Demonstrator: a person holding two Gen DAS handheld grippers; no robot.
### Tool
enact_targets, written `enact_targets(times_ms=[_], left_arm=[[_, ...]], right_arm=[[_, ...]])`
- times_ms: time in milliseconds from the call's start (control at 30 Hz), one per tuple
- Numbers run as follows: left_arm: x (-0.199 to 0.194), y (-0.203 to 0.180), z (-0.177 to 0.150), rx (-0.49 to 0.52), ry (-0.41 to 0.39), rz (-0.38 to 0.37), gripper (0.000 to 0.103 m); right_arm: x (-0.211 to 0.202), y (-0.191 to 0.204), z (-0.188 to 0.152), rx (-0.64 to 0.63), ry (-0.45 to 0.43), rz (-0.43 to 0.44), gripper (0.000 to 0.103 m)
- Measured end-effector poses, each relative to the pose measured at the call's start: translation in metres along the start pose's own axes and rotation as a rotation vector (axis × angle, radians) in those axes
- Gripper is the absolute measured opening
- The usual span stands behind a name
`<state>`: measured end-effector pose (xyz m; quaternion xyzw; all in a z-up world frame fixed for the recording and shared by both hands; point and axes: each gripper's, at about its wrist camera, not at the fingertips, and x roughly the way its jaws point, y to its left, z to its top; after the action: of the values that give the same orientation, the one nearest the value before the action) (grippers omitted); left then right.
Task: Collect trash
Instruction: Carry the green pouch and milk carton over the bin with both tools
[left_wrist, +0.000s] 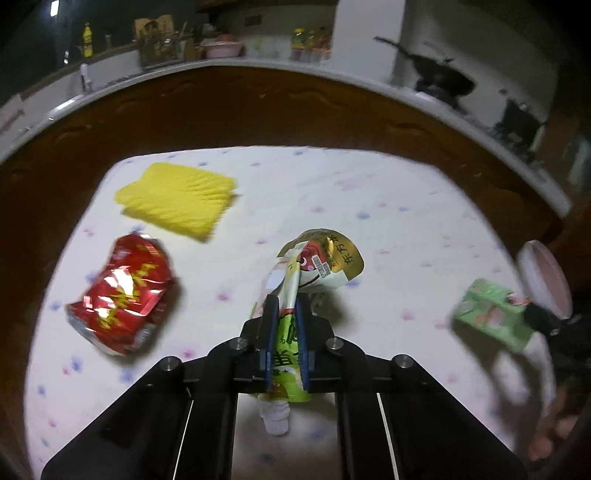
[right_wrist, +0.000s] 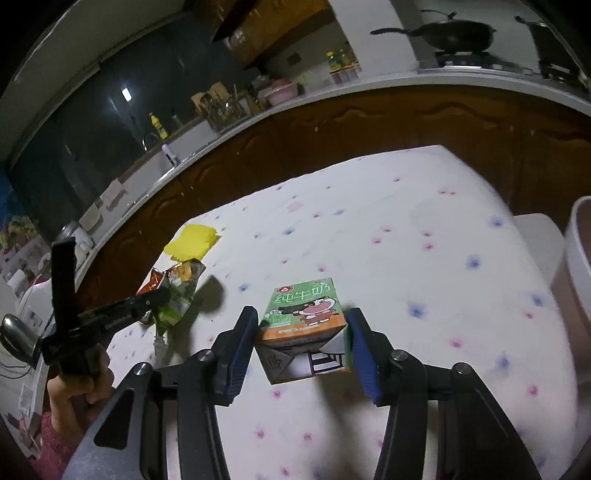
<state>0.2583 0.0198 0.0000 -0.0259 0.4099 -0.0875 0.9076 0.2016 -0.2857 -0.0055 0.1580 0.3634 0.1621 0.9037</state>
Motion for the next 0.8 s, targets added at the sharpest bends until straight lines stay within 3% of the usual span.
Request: enact_targets(times_ms=[400,800], left_arm=[[-0.029,-0.073,-0.007,0.066,-0.032,-0.175,0.008],[-0.039,-0.131,-0.01,0.133,-0.053,-0.241,0.008]], right_arm=[[-0.061,-0.033,-0.012,0.047,-0.095,-0.059,0.051],[-0.108,-0.062,-0.02,0.091,-0.171,-0.117,0.051]])
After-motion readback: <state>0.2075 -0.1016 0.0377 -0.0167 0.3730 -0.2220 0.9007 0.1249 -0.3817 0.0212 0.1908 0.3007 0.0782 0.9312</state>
